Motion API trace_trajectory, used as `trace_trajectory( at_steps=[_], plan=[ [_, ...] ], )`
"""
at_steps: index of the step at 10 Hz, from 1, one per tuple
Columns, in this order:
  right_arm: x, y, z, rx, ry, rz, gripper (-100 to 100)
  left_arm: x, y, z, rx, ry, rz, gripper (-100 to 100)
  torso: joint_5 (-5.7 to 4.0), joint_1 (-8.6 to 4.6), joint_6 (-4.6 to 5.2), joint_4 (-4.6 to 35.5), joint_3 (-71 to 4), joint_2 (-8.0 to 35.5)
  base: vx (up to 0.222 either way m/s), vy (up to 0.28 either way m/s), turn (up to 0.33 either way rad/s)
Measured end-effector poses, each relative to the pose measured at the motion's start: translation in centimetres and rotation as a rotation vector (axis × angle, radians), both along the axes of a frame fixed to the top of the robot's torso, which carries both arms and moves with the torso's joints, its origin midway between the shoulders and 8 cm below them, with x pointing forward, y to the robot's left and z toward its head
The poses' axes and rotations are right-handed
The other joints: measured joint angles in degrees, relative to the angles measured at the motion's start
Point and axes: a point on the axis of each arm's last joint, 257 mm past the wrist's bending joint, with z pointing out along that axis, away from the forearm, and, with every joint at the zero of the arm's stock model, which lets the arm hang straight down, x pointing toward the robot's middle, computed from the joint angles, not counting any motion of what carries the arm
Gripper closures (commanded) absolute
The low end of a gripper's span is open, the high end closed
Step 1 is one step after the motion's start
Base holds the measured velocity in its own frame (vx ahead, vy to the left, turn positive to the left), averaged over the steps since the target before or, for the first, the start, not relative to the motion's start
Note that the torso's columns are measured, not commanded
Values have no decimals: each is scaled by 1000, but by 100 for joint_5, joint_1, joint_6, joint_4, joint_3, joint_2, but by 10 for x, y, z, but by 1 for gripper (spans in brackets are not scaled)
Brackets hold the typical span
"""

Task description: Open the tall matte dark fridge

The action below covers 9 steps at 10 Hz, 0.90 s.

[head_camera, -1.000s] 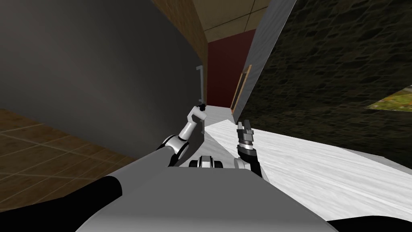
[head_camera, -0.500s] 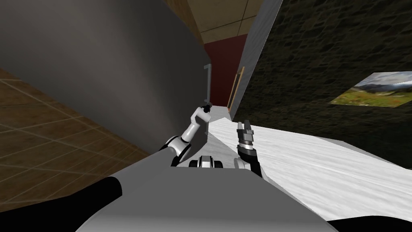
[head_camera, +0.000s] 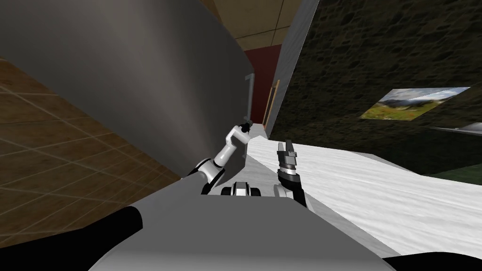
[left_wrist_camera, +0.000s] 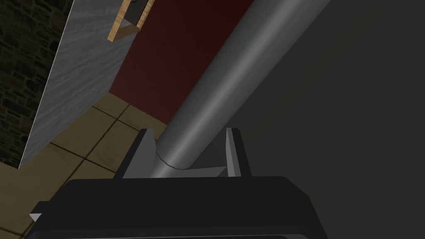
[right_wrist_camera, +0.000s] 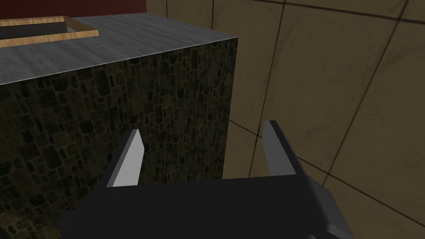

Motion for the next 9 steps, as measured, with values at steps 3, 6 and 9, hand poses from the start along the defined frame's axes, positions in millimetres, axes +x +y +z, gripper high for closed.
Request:
trace_trajectory(
  at_steps=[3, 6, 9],
  plan=[
    [0, 0, 0, 0, 0, 0, 0, -16, -30, 2, -4, -4, -71, 100, 4, 13, -11, 4, 8, 11, -213, 137, -143],
    [0, 0, 0, 0, 0, 0, 0, -38, -59, 6, -9, -9, -149, 100, -1, 2, -15, -3, -5, -6, -230, 92, -147],
    [0, 0, 0, 0, 0, 0, 0, -46, -79, 13, -7, -24, -202, -100, 0, -2, -14, -6, -16, -25, -148, 76, -156]
  ],
)
